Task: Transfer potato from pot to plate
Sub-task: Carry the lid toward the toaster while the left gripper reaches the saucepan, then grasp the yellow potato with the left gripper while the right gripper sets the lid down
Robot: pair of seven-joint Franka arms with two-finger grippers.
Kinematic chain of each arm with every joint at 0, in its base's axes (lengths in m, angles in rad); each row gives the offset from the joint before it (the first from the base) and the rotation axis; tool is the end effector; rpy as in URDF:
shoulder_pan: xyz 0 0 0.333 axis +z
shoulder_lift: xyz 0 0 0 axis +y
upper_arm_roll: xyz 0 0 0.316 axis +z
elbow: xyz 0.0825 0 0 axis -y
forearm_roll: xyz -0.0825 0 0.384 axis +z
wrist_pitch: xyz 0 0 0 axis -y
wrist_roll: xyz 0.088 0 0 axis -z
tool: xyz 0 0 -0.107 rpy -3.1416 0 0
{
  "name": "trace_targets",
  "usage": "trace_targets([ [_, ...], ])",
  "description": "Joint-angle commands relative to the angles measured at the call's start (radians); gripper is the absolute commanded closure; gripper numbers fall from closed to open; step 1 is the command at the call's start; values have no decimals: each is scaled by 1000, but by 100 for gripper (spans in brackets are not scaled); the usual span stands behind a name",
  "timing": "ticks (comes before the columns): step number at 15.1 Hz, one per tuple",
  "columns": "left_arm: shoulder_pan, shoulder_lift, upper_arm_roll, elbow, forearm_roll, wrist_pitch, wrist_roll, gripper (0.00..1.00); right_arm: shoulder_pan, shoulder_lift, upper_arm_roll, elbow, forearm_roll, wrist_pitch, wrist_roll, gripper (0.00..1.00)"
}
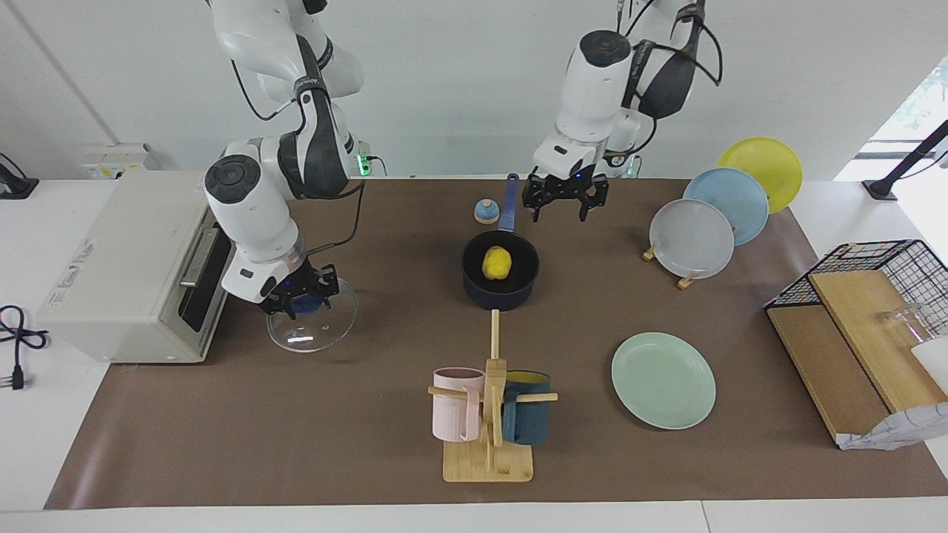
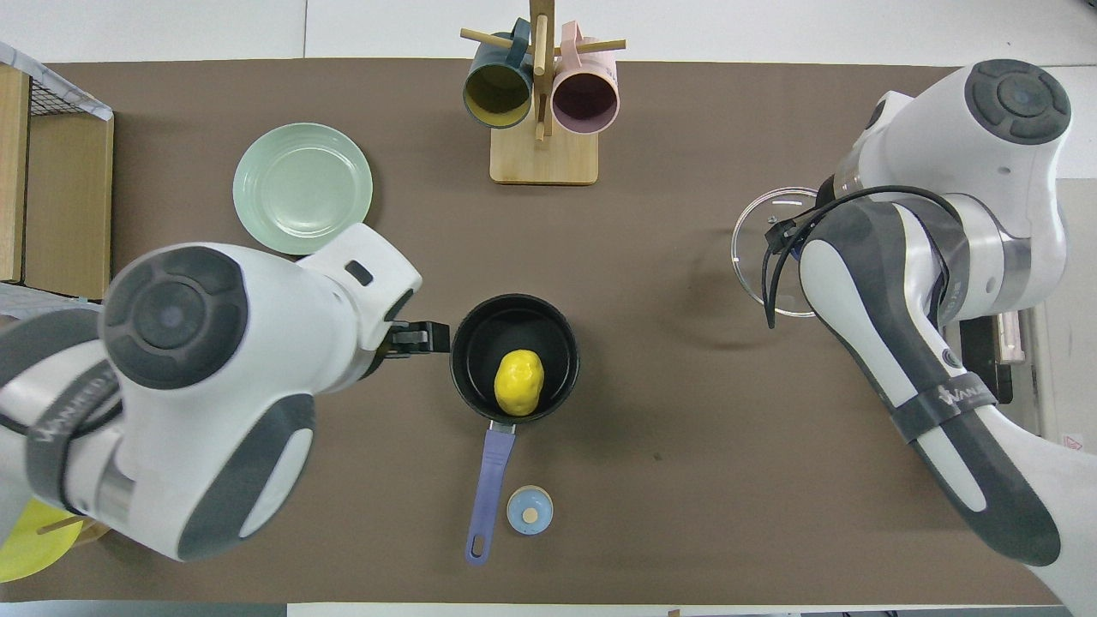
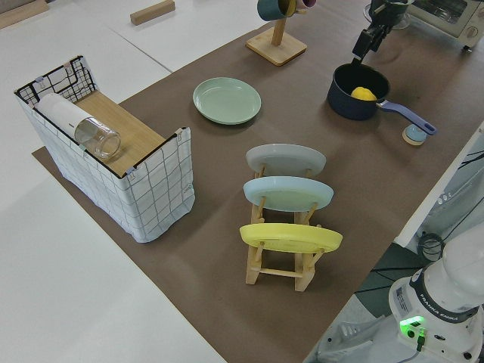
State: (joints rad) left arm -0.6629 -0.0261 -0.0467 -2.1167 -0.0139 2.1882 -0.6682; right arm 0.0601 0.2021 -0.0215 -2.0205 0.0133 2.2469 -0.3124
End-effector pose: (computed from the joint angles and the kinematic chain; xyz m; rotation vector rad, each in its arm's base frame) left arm 0.4142 -0.3565 0.4340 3.0692 -0.0521 0.1054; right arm 0.5897 0.0235 0.3538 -3.0925 -0.5361 -0.0392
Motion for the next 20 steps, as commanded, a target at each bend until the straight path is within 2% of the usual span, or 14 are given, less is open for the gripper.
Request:
trace_targets([
  [1, -43, 63, 21, -14, -3, 88, -53, 0, -45, -55, 14, -112, 10, 57, -47, 59],
  [3, -46, 87, 21, -14, -3, 134, -53, 0, -54, -47, 14, -130, 10, 59, -40, 57],
  [5, -64, 123, 21, -14, -3, 157, -54, 0, -57, -47, 14, -135, 10, 59, -45, 43],
  [6, -64, 130, 21, -15, -3, 174, -54, 0, -57, -47, 15, -133, 10, 51, -39, 19],
  [7, -63, 132, 21, -17, -3, 179, -50, 0, -55, -47, 15, -123, 10, 40, -37, 0],
  [9, -63, 150, 21, -19, -3, 182, -47, 0, -49, -59, 15, -81, 10, 1, -37, 0],
  [13, -55, 189, 21, -17, -3, 211, -44, 0, -25, -87, 21, 127, 8, -264, 44, 0],
  [17, -44, 196, 19, -11, -32, 211, -39, 0, -2, -115, 21, 354, -7, -543, 154, 0],
  [20, -40, 209, 21, 3, -103, 208, 1, 0, -2, -144, 23, 416, -13, -656, 196, 0],
])
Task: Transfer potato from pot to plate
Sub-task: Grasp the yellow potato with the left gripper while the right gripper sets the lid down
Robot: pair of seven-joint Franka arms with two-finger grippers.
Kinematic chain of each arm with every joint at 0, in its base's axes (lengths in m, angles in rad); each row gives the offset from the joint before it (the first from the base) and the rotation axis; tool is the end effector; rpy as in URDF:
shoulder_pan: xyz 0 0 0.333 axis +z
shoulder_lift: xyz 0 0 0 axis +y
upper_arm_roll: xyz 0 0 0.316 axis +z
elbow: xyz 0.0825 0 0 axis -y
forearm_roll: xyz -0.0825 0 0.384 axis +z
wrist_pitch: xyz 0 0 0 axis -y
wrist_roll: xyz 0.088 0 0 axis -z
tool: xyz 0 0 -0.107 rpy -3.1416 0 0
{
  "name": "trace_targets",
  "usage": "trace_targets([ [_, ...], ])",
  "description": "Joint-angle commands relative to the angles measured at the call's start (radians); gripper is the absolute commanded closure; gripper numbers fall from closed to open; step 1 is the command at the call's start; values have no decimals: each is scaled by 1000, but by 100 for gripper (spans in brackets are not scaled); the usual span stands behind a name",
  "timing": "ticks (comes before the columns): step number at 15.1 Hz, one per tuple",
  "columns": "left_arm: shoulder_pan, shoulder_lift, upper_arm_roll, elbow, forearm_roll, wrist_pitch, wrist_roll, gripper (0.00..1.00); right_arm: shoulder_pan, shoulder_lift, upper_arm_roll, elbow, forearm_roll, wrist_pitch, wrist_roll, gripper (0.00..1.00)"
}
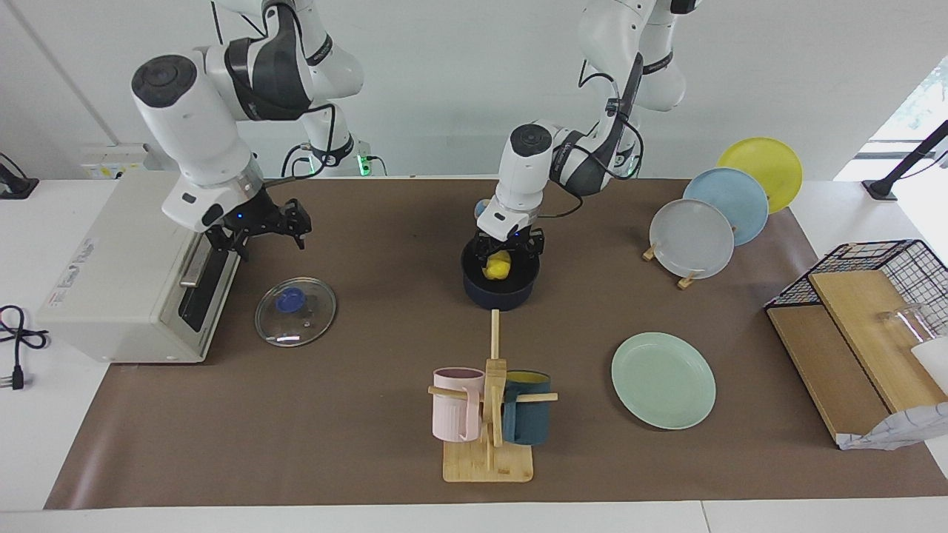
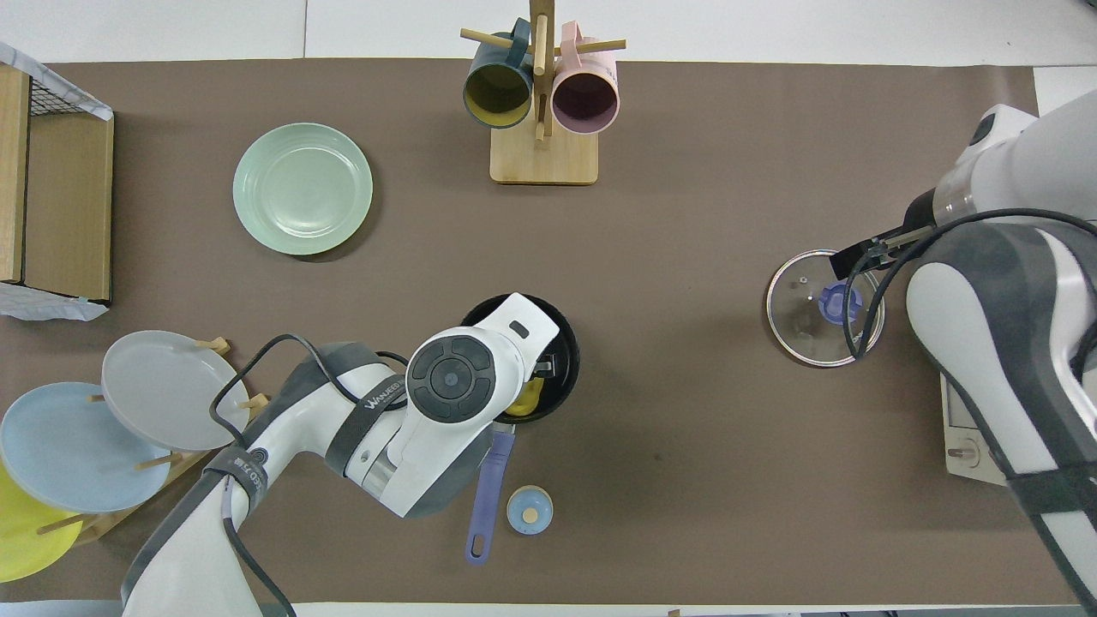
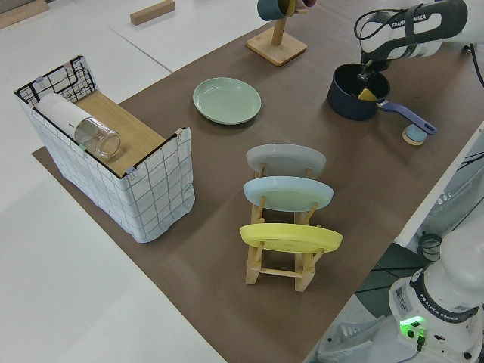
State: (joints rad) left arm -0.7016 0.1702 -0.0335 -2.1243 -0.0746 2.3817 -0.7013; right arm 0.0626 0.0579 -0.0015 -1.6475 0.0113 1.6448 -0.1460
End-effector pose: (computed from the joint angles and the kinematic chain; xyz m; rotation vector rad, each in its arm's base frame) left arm 0.4256 -0.3854 0.3392 3.0392 0.0285 0.0404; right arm 0.5725 0.0362 0.5618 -3.1099 -0.3213 0.0939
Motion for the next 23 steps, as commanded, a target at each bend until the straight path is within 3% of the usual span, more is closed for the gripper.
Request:
trace_targets([
  [1, -3, 14, 7, 10, -42, 13, 34, 0, -6, -25, 3, 41, -11, -77, 31, 0],
  [4, -7, 28, 7, 12, -44, 14, 34, 0, -17, -78, -2, 31, -10, -118, 43, 0],
  [9, -12, 46, 7, 29, -50, 16, 32, 0, -55, -76, -14, 32, -5, -115, 40, 0],
  [10, -12, 46, 7, 29, -50, 14, 32, 8, -55, -76, -14, 34, -11, -122, 42, 0],
  [11, -12, 46, 6, 29, -50, 11, 34, 22, -56, -76, -14, 35, -13, -135, 42, 0],
  [12, -12, 46, 7, 29, -50, 8, 34, 43, -58, -76, -17, 32, -10, -137, 40, 0],
  [14, -12, 45, 7, 29, -50, 4, 34, 72, -49, -79, -25, 28, -10, -132, 43, 0],
  [17, -10, 45, 7, 29, -50, 1, 32, 100, -6, -98, -29, 20, -22, -65, 45, 0],
  [21, -4, 45, 7, 35, -51, -7, 31, 100, -15, -102, -40, 8, -20, -83, 42, 0],
  [23, 2, 38, 7, 72, -53, -71, 32, 100, -17, -107, -51, 11, -22, -100, 43, 0],
])
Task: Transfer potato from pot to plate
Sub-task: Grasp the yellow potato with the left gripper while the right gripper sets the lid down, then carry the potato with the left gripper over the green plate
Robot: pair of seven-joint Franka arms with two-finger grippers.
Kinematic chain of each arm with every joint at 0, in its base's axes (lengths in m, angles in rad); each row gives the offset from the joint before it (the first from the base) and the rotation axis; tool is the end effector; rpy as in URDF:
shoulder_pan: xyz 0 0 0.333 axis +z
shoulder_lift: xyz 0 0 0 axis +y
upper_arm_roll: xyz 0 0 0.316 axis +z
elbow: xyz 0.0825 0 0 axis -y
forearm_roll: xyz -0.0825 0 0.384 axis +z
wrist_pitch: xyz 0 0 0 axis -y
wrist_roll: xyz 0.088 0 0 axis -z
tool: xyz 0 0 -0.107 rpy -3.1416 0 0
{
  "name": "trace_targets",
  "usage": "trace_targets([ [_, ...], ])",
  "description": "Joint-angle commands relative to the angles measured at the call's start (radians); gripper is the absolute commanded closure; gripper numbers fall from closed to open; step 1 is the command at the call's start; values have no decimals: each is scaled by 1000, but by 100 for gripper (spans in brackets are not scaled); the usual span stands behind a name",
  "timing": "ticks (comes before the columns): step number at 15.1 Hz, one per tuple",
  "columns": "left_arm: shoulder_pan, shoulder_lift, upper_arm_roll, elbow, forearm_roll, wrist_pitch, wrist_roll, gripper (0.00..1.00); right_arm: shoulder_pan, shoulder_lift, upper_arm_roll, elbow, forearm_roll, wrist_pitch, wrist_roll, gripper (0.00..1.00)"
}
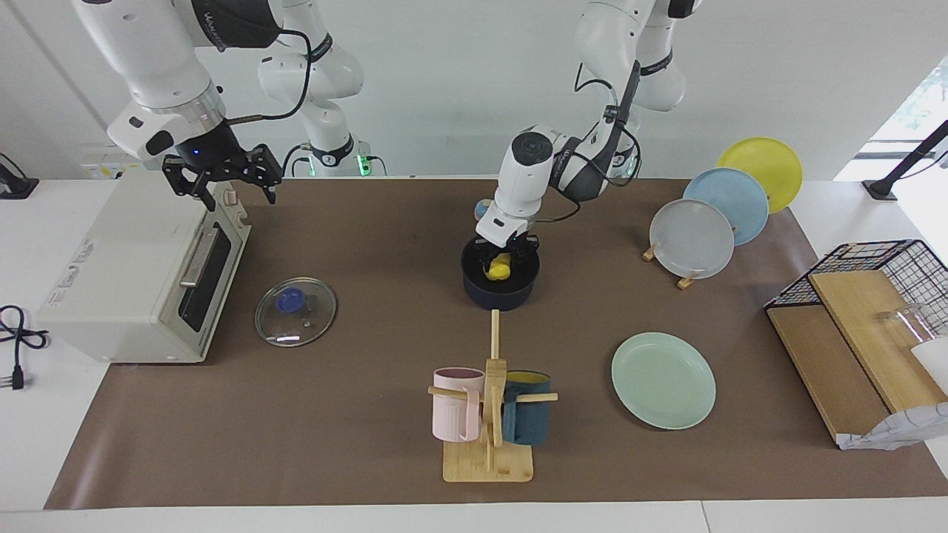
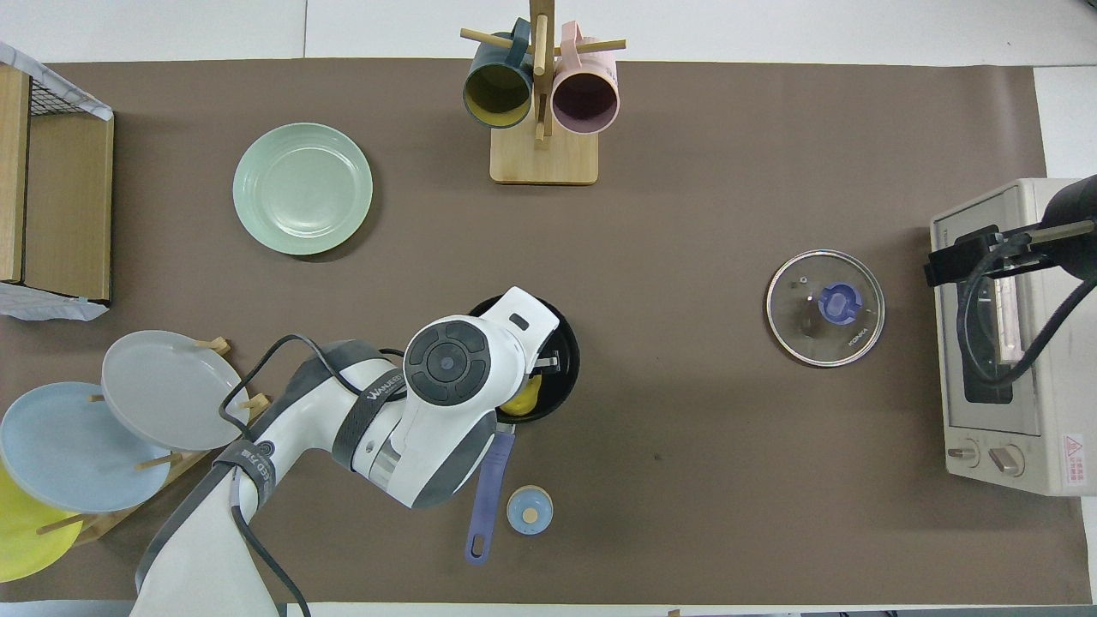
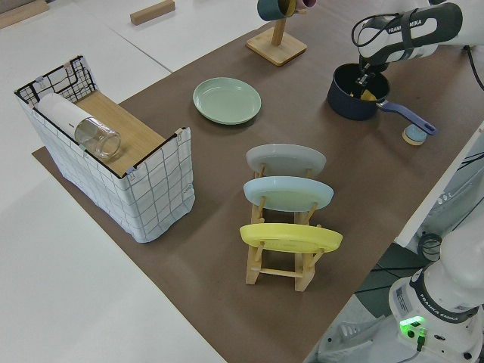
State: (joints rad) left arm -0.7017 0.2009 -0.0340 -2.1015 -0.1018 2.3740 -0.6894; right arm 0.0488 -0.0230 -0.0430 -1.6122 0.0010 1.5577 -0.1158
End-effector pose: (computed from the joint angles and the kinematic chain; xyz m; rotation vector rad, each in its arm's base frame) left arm 0.4297 -0.3899 0.3307 3.0341 0.0385 0.0026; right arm 0.5452 0.0030 0.6165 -3.1317 -0.1907 0.0492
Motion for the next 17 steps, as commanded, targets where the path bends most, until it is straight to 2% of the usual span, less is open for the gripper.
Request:
trace_targets([
  [1, 11, 5, 8, 81, -42, -114, 22, 100, -9, -25, -9, -22, -12, -25, 13, 0],
  [6, 57, -11, 12, 259, -59, -335, 24, 100, -18, -17, -9, -22, -30, -38, 13, 0],
  [8, 128, -12, 11, 349, -58, -431, 45, 100, -14, -11, -9, -18, -32, -24, 15, 0],
  [11, 275, 38, 9, 512, -65, -590, 186, 100, -20, -5, -9, -14, -33, -7, 13, 0],
  [14, 413, 92, 8, 600, -61, -596, 330, 100, -40, -5, -11, -14, -32, -5, 13, 0],
  [17, 490, 139, 14, 603, -59, -515, 494, 100, -38, -5, -9, -14, -29, -8, 13, 0],
])
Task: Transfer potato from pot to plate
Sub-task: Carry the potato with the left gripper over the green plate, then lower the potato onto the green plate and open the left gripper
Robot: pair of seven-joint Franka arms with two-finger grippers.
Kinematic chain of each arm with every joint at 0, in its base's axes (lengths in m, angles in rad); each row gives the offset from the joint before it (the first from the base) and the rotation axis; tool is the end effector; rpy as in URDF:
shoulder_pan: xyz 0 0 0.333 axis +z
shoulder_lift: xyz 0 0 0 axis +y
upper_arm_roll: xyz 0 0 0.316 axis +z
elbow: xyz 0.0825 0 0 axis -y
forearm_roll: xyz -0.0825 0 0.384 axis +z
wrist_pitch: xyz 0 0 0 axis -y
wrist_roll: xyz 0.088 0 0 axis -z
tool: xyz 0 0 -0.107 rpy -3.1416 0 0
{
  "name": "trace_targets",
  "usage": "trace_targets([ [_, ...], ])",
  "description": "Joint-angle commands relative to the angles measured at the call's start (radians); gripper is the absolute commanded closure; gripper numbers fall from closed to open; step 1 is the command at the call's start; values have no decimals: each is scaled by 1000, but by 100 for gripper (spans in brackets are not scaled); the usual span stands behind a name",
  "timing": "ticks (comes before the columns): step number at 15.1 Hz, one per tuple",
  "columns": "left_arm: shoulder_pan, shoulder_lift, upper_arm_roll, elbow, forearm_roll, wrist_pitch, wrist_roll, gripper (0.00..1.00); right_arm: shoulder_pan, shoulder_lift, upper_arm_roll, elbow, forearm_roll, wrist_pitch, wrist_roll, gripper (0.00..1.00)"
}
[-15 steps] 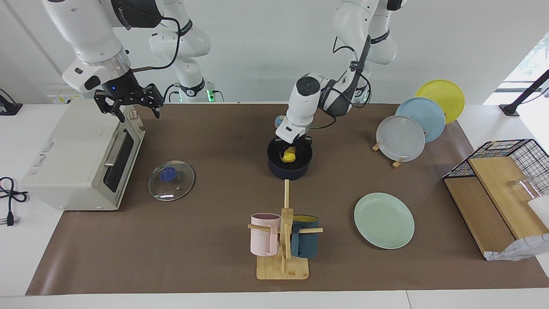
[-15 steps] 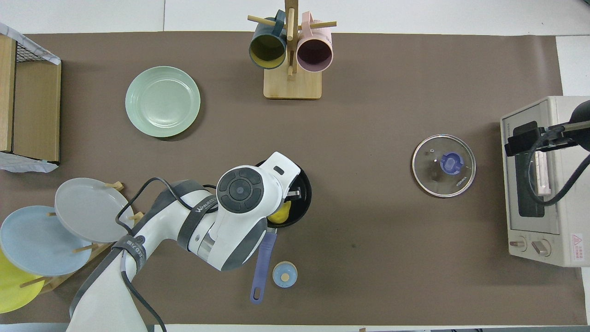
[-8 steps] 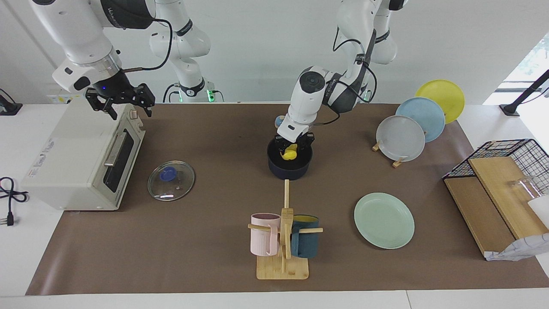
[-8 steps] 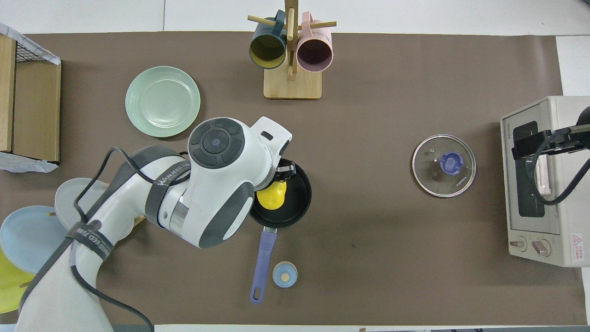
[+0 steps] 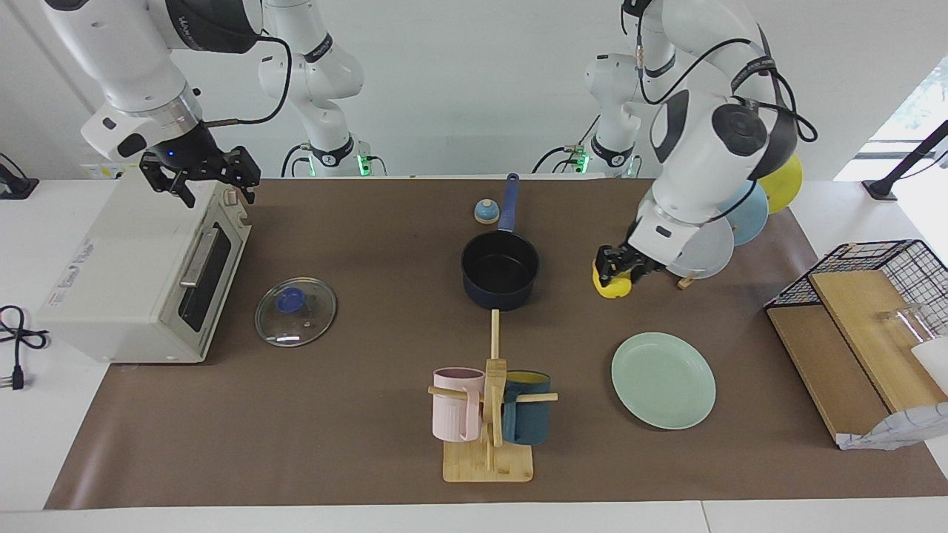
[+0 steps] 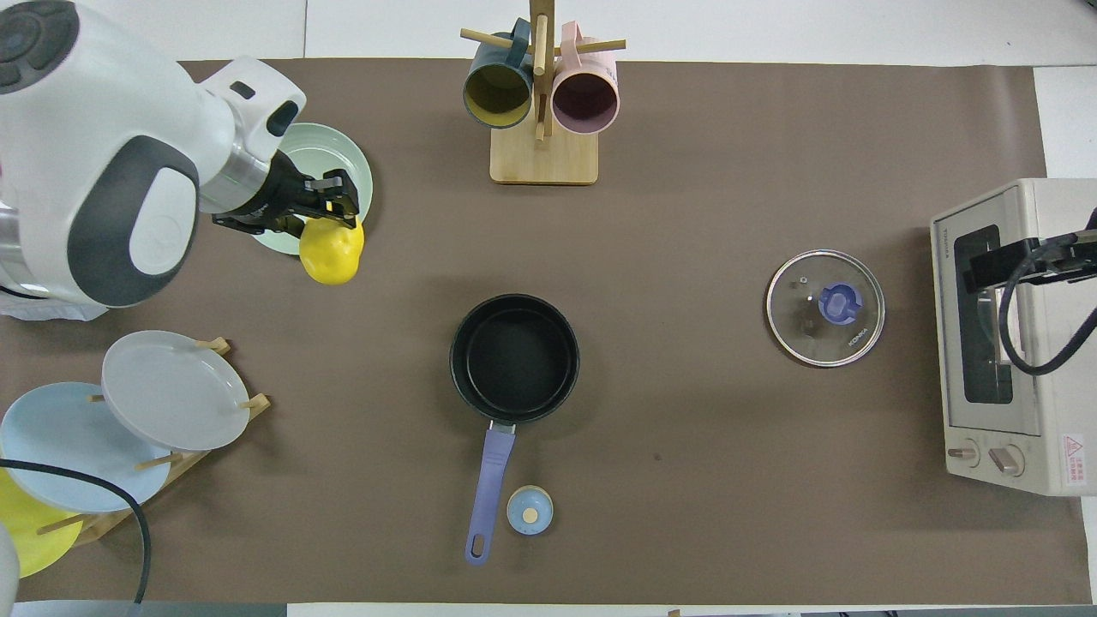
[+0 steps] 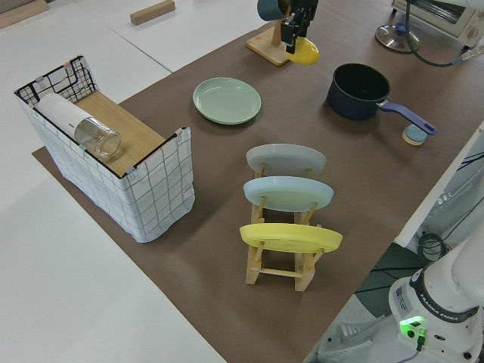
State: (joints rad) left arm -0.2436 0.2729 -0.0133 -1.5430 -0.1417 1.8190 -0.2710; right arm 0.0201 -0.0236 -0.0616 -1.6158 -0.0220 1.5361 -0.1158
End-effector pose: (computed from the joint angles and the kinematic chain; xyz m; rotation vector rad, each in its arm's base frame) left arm 0.6218 -0.1744 0.4961 3.0033 0.0740 -0.0509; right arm 0.5420 -0.0253 0.6134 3.1221 0.1159 -0.0900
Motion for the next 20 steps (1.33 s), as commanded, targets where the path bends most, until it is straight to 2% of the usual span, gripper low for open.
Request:
trace_targets([
  [1, 50, 103, -7, 58, -19, 87, 82, 100, -9, -4, 8, -10, -6, 13, 13, 0],
  [4, 98, 263, -5, 219, -18, 112, 114, 100, -9, -4, 9, -10, 2, 15, 13, 0],
  [6, 121, 327, -5, 250, -18, 152, 156, 100, -9, -4, 9, -9, 8, 12, 11, 0],
  [7, 135, 330, -5, 238, -16, 207, 176, 100, -9, -4, 9, -10, 10, 10, 11, 0],
  [11, 122, 319, -5, 85, -19, 348, 193, 100, -9, -4, 9, -10, 8, 13, 11, 0],
  [13, 122, 299, -5, 32, -19, 375, 206, 100, -8, -4, 9, -10, 8, 15, 11, 0],
  [16, 124, 290, -4, 8, -19, 376, 222, 100, -8, -4, 9, -12, 10, 15, 11, 0],
  [17, 126, 290, -4, 12, -18, 376, 246, 1, -8, -4, 9, -12, 10, 15, 11, 0],
  [20, 125, 287, 3, 53, -1, 361, 256, 0, -6, -4, 9, -13, 10, 15, 10, 0],
])
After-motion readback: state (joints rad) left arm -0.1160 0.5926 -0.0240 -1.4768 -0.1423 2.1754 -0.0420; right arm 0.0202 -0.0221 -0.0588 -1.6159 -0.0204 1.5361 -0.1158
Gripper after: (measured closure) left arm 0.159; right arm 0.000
